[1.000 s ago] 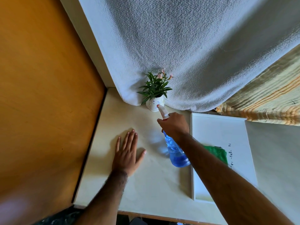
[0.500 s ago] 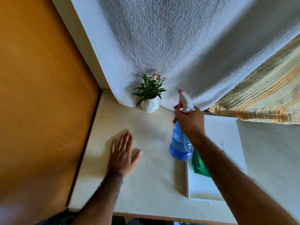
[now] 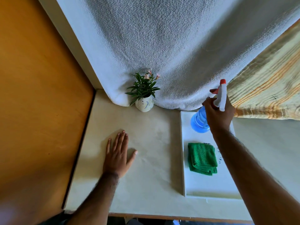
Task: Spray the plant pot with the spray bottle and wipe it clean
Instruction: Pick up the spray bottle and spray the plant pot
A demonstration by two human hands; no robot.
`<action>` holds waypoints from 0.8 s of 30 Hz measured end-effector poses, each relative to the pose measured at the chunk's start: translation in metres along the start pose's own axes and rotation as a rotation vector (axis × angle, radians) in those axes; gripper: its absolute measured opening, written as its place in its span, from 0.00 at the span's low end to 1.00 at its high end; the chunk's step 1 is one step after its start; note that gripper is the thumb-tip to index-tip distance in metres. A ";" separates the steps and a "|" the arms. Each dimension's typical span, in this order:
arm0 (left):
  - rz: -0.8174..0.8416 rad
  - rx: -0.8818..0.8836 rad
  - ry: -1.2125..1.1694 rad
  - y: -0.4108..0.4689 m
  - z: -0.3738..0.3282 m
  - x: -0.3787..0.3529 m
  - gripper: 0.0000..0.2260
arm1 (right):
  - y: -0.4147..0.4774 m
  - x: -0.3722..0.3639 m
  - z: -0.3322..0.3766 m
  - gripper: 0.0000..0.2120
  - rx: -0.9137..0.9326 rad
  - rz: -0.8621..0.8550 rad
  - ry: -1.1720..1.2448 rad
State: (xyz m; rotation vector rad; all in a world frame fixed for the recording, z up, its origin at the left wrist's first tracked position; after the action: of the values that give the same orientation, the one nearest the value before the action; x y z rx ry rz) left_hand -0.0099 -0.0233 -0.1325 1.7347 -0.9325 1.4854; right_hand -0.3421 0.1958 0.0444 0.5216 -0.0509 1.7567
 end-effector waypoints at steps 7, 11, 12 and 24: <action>0.018 0.000 0.004 0.000 0.002 -0.004 0.37 | 0.005 -0.001 -0.039 0.09 0.003 0.037 0.001; 0.020 0.001 0.008 -0.001 0.004 -0.005 0.37 | 0.006 0.000 -0.048 0.12 -0.002 0.036 0.012; 0.020 0.002 0.005 -0.001 0.004 -0.005 0.37 | 0.006 -0.001 -0.048 0.14 -0.010 0.046 0.012; 0.004 0.002 -0.015 0.000 0.001 0.000 0.36 | -0.102 0.037 -0.063 0.31 0.111 0.224 -0.443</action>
State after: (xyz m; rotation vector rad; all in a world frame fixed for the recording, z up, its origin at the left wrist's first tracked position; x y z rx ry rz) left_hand -0.0088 -0.0242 -0.1326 1.7488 -0.9434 1.4781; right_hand -0.2724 0.2754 -0.0226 1.0120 -0.3353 1.8365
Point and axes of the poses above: each hand's wrist, its own y-axis towards the middle knuckle, its own x-axis out of the back of the hand, z = x × y, the point moved 6 cm from there along y, towards the middle knuckle, and after that the axes turned 8 degrees about z, right-handed, at the moved point
